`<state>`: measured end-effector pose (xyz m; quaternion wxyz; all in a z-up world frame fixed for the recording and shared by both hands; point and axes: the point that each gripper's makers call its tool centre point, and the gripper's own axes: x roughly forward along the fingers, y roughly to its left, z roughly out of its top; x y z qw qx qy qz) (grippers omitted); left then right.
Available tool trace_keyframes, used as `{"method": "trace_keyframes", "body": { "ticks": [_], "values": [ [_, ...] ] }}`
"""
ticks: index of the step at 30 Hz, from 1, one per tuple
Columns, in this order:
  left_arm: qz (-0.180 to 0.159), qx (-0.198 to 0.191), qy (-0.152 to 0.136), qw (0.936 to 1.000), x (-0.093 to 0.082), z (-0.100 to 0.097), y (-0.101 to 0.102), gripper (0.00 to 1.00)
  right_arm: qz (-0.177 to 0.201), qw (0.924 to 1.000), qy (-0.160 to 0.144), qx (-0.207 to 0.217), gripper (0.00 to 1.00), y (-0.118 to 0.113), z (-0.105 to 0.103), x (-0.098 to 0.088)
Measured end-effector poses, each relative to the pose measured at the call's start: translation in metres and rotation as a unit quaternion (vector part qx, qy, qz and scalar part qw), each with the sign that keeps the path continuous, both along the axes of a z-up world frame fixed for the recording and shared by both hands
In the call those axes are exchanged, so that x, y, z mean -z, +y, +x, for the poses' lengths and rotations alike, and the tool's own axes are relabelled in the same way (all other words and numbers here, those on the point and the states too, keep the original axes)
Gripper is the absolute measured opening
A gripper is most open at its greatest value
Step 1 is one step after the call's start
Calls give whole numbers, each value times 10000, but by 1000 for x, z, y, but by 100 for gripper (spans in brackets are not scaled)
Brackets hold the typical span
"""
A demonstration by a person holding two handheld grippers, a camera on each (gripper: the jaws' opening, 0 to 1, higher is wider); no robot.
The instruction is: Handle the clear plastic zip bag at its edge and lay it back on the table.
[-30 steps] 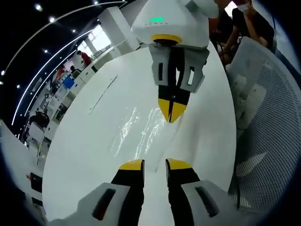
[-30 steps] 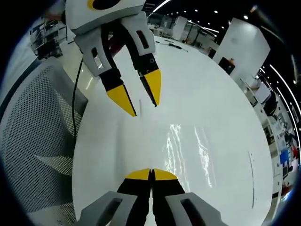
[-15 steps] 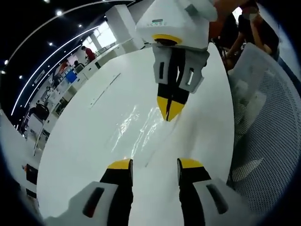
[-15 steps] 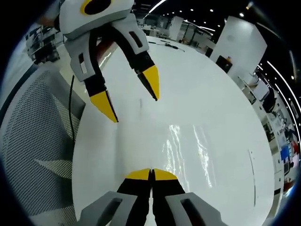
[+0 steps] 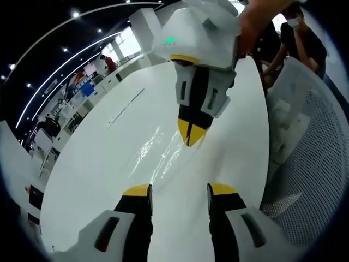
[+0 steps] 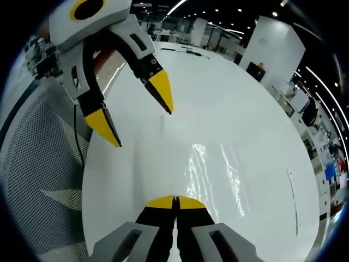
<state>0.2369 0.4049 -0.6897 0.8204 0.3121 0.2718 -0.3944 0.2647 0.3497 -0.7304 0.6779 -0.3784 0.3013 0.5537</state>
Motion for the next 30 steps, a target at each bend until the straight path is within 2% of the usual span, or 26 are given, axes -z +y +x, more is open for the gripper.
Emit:
{"method": "trace_keyframes", "body": {
  "ticks": [7,13,20,30],
  "values": [
    [-18,105,15,9999,-4,-6,-10,38,-15,10000,25,15,0,0,3,1],
    [20,374,-77,9993,-9,-6,-28,37,-10,10000,21,52,0,1,7,0],
    [68,664,-26,9978,-4,-7,-51,36,1,10000,-15,65,0,1,9,-3],
    [145,854,-39,9962,-2,-5,-64,35,16,10000,-18,89,0,3,9,-4]
  ]
}}
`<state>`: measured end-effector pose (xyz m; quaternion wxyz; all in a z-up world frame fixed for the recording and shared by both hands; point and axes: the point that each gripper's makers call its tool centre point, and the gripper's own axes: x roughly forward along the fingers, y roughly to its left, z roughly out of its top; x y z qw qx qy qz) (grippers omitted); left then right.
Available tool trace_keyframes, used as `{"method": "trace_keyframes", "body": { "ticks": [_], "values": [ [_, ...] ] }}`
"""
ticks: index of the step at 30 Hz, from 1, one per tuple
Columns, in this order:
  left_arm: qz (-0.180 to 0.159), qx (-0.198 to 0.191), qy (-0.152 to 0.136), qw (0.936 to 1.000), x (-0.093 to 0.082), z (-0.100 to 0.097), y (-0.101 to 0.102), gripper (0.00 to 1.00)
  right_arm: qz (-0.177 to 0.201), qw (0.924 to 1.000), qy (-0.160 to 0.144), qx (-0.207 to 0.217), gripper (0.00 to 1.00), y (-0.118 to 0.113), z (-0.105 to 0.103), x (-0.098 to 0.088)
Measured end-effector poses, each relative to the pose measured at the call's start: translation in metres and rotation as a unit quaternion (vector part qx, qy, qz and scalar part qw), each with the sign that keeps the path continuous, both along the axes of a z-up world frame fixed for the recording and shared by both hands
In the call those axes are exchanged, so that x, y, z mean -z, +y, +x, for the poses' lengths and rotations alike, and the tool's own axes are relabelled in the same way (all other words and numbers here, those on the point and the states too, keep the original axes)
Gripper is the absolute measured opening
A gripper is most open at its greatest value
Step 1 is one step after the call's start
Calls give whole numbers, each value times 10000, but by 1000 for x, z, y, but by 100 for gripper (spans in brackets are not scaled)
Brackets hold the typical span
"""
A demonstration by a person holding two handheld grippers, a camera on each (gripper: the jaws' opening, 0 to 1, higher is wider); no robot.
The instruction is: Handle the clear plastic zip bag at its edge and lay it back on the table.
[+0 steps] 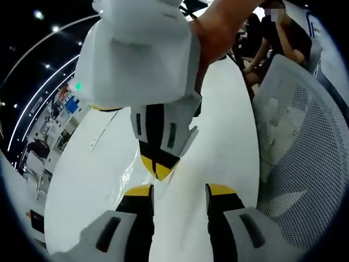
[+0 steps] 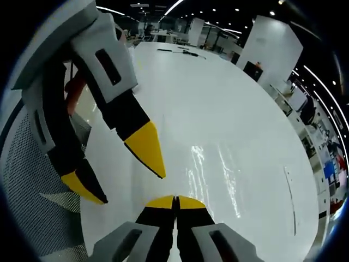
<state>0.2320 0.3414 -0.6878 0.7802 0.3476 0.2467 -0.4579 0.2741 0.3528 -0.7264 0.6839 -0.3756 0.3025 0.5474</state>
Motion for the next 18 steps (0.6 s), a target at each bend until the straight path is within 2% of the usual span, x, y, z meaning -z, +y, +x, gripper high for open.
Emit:
{"method": "trace_keyframes", "body": {
  "ticks": [5,8,12,18],
  "values": [
    [184,94,-33,9998,6,3,0,35,11,10000,11,-3,0,1,0,-1],
    [422,147,-50,9990,16,7,2,35,20,10000,11,-9,0,2,-1,-2],
    [555,207,2,9982,28,8,1,35,49,10000,4,7,0,2,-2,-4],
    [785,382,-134,9961,34,8,-2,31,53,10000,-9,27,0,2,-2,-6]
  ]
}}
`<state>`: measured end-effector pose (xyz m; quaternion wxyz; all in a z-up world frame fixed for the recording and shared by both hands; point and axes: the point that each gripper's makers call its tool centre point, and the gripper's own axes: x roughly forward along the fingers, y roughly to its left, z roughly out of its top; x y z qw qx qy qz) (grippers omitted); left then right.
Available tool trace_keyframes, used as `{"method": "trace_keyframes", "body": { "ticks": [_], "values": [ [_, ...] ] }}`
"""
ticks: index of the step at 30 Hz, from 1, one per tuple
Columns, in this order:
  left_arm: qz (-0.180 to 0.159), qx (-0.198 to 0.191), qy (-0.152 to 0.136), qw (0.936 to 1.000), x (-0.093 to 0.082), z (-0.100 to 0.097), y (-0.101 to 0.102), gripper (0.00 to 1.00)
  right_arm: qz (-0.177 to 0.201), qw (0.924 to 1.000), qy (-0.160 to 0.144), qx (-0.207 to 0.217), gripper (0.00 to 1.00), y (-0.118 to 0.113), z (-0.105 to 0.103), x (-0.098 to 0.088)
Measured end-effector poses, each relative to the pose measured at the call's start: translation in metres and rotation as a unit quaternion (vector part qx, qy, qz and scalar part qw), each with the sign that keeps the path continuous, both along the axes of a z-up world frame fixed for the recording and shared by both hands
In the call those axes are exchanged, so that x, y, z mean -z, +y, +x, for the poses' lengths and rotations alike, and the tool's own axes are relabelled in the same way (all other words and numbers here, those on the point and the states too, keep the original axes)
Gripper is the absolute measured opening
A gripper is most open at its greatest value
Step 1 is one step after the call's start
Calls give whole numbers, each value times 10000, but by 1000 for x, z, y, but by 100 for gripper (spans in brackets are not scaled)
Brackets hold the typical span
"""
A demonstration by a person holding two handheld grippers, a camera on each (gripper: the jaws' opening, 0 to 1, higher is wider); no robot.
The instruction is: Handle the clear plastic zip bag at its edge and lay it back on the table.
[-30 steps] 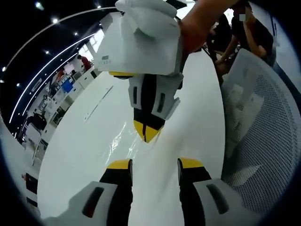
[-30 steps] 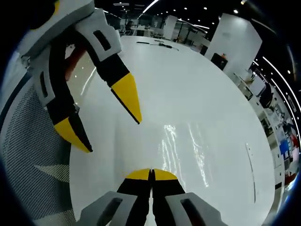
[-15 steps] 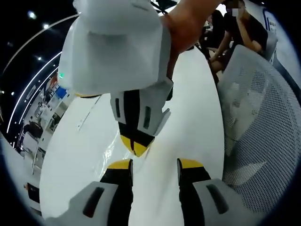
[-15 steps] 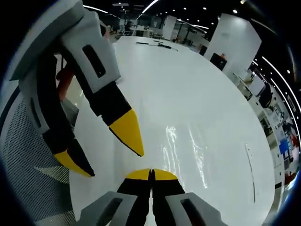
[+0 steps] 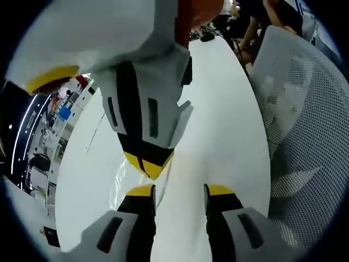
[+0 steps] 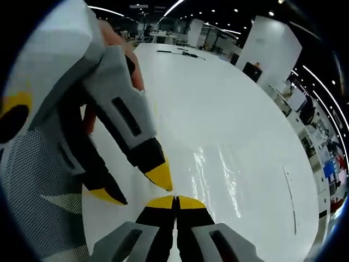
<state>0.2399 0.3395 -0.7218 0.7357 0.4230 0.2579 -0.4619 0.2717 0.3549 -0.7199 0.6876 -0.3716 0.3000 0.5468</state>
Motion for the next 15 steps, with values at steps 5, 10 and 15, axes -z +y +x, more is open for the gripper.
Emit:
{"method": "trace_keyframes", "body": {
  "ticks": [5,10,15],
  "values": [
    [120,-57,-82,9999,3,6,1,21,15,10000,2,18,0,-1,0,-1],
    [226,-123,-85,9996,3,7,5,0,32,10000,24,25,0,0,-1,0],
    [238,-56,-202,9995,-1,8,5,0,41,10000,32,10,0,1,-5,1]
  ]
}}
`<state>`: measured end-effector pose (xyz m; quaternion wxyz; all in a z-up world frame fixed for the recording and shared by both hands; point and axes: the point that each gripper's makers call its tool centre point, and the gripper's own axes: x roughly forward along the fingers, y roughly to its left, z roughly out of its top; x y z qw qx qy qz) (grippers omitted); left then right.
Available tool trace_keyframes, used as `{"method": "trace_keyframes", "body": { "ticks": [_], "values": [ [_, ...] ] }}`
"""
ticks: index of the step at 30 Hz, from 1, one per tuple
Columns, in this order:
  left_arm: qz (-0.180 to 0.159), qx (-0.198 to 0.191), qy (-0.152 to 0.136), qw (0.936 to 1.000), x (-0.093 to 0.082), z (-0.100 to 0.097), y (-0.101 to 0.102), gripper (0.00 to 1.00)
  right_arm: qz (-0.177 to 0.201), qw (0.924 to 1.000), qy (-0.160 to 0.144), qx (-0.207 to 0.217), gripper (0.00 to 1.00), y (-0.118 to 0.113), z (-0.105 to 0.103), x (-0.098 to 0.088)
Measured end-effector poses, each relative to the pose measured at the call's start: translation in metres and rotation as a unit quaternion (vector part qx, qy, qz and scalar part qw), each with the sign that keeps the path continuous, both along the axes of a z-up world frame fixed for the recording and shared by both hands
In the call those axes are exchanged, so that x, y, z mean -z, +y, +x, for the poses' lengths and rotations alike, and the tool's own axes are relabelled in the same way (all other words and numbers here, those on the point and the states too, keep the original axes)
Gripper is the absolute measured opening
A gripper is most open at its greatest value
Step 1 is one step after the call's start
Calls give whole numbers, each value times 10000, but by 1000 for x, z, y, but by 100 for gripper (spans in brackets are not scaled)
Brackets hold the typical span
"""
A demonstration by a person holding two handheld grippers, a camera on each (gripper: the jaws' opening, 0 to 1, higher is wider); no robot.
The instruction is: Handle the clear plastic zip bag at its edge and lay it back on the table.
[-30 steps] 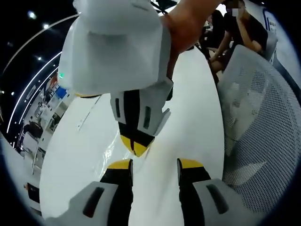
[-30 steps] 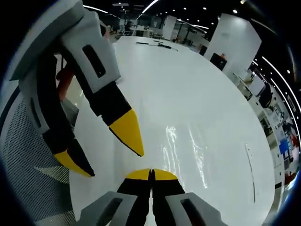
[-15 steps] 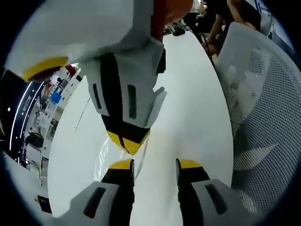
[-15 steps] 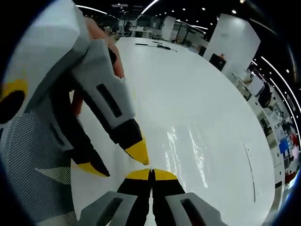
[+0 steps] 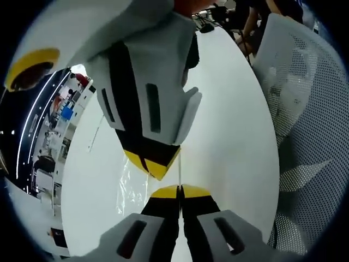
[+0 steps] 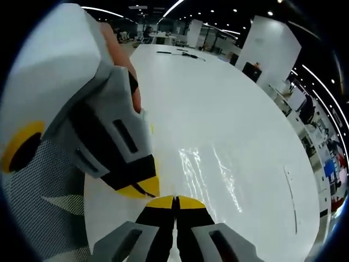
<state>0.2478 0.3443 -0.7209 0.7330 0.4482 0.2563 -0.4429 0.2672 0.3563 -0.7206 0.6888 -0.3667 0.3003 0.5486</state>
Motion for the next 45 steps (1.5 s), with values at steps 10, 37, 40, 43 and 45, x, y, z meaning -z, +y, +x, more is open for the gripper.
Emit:
{"method": "trace_keyframes", "body": {
  "ticks": [10,37,40,43,45],
  "values": [
    [161,144,-162,9996,3,-1,2,0,37,10000,-8,76,0,0,1,-1],
    [337,430,-76,9985,21,-20,-11,0,242,9955,-229,885,0,-9,51,-18],
    [329,418,-61,9986,19,-21,-11,0,232,9956,-257,873,0,-10,54,-19],
    [318,415,-67,9986,17,-21,-11,0,237,9955,-280,870,0,-11,55,-21],
    [313,421,-79,9986,17,-20,-12,0,234,9954,-291,877,0,-11,56,-22]
  ]
}}
